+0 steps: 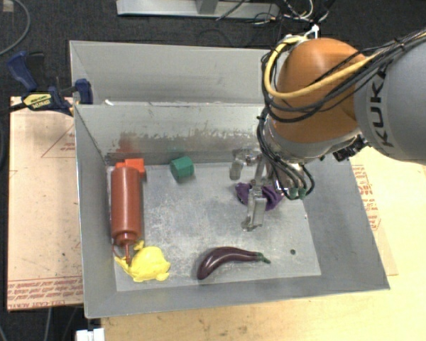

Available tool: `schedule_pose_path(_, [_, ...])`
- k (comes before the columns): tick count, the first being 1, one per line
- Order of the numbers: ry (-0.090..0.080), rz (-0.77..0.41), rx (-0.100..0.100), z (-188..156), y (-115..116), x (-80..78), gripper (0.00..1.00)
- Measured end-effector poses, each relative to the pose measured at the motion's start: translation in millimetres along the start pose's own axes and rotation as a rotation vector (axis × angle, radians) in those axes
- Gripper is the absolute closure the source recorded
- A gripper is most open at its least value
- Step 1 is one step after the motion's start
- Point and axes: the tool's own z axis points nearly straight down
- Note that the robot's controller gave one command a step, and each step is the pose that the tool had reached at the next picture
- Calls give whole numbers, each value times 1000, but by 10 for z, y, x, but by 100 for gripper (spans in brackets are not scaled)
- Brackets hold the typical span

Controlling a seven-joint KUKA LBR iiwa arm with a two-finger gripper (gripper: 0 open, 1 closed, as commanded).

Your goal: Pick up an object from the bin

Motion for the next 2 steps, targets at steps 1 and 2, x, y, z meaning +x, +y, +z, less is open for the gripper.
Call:
schedule_pose_path(1, [-8, 1, -1, -45, -2, -11, 0])
schedule_pose_path(2, [-11, 51, -2, 376, -243, 226, 0])
